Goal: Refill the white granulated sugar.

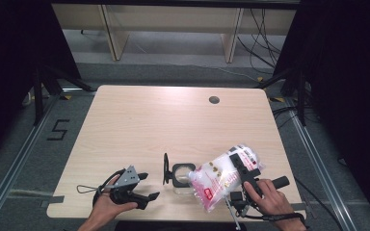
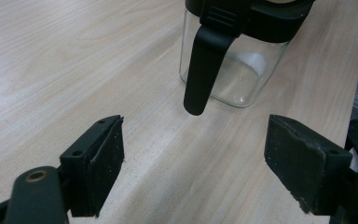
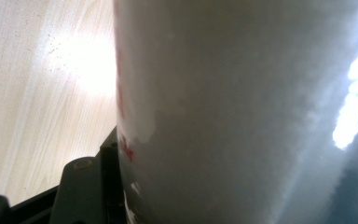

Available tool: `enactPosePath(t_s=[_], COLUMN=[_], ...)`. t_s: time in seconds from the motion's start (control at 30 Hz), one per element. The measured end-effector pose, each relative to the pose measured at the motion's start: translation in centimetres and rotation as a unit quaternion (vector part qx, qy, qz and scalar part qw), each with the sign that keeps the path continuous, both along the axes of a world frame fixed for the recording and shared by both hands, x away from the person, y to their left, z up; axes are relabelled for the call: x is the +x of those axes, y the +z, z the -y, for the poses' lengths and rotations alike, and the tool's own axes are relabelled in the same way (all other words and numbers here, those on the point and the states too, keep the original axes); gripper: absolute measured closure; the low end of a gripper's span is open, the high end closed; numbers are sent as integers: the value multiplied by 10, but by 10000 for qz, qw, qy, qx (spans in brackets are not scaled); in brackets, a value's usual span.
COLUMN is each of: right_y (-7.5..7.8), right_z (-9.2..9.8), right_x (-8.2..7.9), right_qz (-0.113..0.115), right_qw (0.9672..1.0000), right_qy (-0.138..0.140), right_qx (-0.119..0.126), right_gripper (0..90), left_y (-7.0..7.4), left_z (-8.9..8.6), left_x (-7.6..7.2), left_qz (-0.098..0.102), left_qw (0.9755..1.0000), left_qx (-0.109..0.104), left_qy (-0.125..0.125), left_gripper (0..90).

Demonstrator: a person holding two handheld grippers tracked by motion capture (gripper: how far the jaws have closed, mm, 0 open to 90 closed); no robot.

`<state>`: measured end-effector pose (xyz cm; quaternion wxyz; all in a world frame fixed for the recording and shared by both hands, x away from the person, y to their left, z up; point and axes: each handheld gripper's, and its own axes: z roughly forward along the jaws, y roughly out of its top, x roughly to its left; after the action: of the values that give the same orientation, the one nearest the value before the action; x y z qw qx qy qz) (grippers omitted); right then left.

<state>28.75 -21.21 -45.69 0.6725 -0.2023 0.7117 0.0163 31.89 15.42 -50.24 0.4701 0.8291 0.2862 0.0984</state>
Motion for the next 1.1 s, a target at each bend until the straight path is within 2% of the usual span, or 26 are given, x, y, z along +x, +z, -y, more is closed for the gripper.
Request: enactPosePath(t_s=[0.07, 0.13, 0.17, 0.2, 0.37, 0.57, 0.7, 0.73, 0.77, 0.8, 0.93, 0.97, 1.0, 1.03, 1.1], right_y=[0, -4, -4, -4, -2, -1, 0, 3, 5, 5, 6, 5, 6, 5, 5], right_z=[0, 2, 2, 1, -2, -2, -2, -2, -2, -2, -3, -3, -3, -3, -2], right_x=[0, -1, -1, 0, 2, 2, 1, 1, 1, 1, 1, 1, 1, 2, 2], right_qz=[14, -88, -53, -80, 86, 122, 162, 224, 230, 236, 252, 296, 226, 279, 227], right_qw=[10000, 9998, 9998, 9999, 9995, 9993, 9990, 9981, 9958, 9954, 9958, 9969, 9958, 9976, 9980], right_qy=[-3, -167, -171, -142, 2, -66, -62, -86, -94, -111, -60, -20, -53, 19, 2], right_qx=[-18, 69, 93, -7, -302, -357, -408, -565, -878, -926, -873, -724, -881, -640, -584], right_gripper=[382, 382, 383, 383, 383, 384, 385, 385, 385, 385, 386, 387, 387, 387, 387], left_y=[-1, 0, 0, 0, 0, 0, 0, 0, 0, 0, 0, 0, 0, 0, 0], left_z=[0, 0, 0, 0, 0, 1, 0, 0, 0, 0, 0, 0, 0, 0, 0], left_x=[0, 0, 0, 2, 1, 0, 1, 1, 1, 1, 1, 1, 1, 1, 1], left_qz=[-3, -19, 7, 98, 41, 16, 91, 90, 91, 94, 90, 90, 89, 89, 92], left_qw=[10000, 10000, 10000, 9999, 10000, 10000, 9999, 9999, 9999, 9999, 9999, 9999, 9999, 9999, 9999], left_qx=[-22, 28, 9, 29, 32, 37, 63, 69, 69, 72, 64, 65, 64, 64, 76], left_qy=[9, 9, -4, -83, -29, 21, -69, -71, -73, -78, -69, -73, -70, -70, -64], left_gripper=[194, 194, 194, 194, 194, 194, 194, 194, 194, 194, 194, 194, 194, 194, 194])
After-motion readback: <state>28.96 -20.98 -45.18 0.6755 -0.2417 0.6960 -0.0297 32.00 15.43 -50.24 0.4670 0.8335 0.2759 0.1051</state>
